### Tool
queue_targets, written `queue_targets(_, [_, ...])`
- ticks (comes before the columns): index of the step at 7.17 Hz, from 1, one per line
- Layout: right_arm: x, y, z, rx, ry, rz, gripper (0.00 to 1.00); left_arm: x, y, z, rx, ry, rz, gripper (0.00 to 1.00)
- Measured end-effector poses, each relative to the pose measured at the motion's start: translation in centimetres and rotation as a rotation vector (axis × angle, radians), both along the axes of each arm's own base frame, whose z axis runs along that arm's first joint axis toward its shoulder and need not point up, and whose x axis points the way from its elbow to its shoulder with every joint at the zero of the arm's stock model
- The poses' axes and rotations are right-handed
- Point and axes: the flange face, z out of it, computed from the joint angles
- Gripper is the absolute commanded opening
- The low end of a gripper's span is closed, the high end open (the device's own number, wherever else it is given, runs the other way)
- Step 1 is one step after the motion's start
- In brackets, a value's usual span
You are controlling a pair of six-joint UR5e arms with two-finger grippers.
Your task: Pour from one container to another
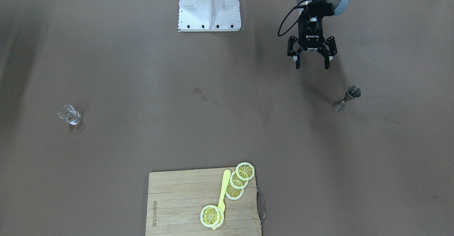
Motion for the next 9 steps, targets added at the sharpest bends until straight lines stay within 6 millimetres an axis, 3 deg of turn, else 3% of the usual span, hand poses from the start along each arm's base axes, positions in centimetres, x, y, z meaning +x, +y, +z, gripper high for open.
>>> queue_targets(2, [0.0,-1.2,-0.7,0.018,-0.001,-0.002,1.0,-0.1,-3.1,-3.6,0.025,0.015,0.06,0.99])
queue_targets(6, [0.1,-1.2,-0.7,0.02,-0.002,-0.002,1.0,-2.8,-11.0,-4.4,-0.039,-0.037,0.238,0.99])
queue_targets(9, [0.1,-1.2,-0.8,0.023,0.0,-0.002,1.0,-6.9,-19.0,-6.2,-0.173,-0.153,0.406,0.99])
